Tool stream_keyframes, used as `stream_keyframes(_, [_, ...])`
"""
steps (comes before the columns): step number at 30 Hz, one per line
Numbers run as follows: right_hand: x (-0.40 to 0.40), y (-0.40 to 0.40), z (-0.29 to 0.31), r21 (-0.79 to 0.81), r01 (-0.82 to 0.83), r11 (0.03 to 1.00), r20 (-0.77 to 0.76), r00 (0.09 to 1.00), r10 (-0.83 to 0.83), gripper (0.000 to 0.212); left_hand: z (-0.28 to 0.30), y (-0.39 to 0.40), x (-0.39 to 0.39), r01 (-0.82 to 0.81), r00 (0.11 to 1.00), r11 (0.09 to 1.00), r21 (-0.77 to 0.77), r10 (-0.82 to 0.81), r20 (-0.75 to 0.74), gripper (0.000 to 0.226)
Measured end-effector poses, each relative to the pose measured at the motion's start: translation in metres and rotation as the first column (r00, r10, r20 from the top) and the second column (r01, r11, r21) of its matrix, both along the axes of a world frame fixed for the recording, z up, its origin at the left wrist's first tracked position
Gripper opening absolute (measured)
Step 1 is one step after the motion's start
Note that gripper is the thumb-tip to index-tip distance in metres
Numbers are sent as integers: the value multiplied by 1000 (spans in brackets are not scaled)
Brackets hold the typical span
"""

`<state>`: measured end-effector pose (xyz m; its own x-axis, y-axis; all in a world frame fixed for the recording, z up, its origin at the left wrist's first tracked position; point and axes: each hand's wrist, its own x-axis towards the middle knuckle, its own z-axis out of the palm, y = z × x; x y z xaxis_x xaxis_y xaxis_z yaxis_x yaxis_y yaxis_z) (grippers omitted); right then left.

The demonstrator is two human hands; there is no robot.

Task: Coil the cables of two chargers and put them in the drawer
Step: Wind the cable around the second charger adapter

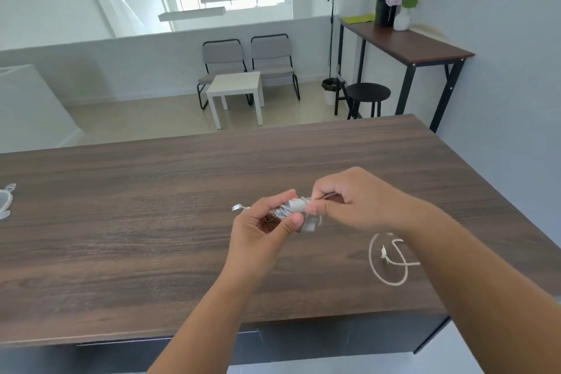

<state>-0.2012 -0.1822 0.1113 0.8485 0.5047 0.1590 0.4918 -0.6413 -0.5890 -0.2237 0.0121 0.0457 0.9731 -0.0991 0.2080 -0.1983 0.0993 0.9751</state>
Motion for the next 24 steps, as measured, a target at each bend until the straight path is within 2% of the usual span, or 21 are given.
stream_keyframes(3, [11, -5, 4, 105, -22, 994, -136, 990, 36, 25, 5, 4, -5, 179, 984, 984, 7, -179, 7, 35])
stream_keyframes(5, [12, -4, -3, 311, -14, 950, -252, 963, 97, 26, 8, 4, -9, 270, 963, 959, -87, -271, -2, 35])
stream_keyframes(8, [8, 7, -31, 593, 78, 801, -371, 910, 186, 31, 10, 1, -12, 225, 960, 916, -331, -267, -86, 54])
stream_keyframes(10, [3, 21, -54, 675, 174, 717, -410, 896, 169, 34, 8, 0, -10, 117, 970, 885, -450, -199, -138, 53])
stream_keyframes(12, [-7, 31, -68, 621, 253, 742, -399, 917, 21, 30, 8, -2, -11, 11, 975, 863, -504, -121, -185, 34])
stream_keyframes(13, [-14, 33, -73, 524, 251, 814, -327, 942, -79, 29, 9, -4, -11, -40, 976, 868, -496, -72, -204, 28])
stream_keyframes(14, [-23, 33, -77, 362, 218, 906, -214, 966, -147, 29, 8, -5, -10, -89, 977, 883, -460, -12, -213, 29])
stream_keyframes(15, [-32, 32, -78, 170, 167, 971, -97, 984, -152, 28, 7, -4, -8, -135, 976, 902, -410, 50, -210, 33])
stream_keyframes(16, [-40, 32, -75, 11, 107, 994, -9, 994, -107, 27, 6, -2, -7, -174, 975, 922, -345, 113, -192, 36])
stream_keyframes(17, [-44, 31, -68, -82, 57, 995, 46, 997, -53, 27, 5, 0, -5, -209, 972, 946, -249, 173, -159, 39])
stream_keyframes(19, [-45, 25, -45, -135, 12, 991, 118, 993, 4, 29, -1, 7, -4, -237, 971, 972, 1, 237, -38, 42])
stream_keyframes(21, [-35, 14, -21, -115, 1, 993, 146, 989, 16, 24, -5, 10, -5, -195, 980, 964, 179, 184, 77, 41])
stream_keyframes(24, [-19, -2, -5, 12, -50, 999, 12, 999, 50, 18, -4, 8, -9, -7, 997, 987, 163, -4, 71, 38])
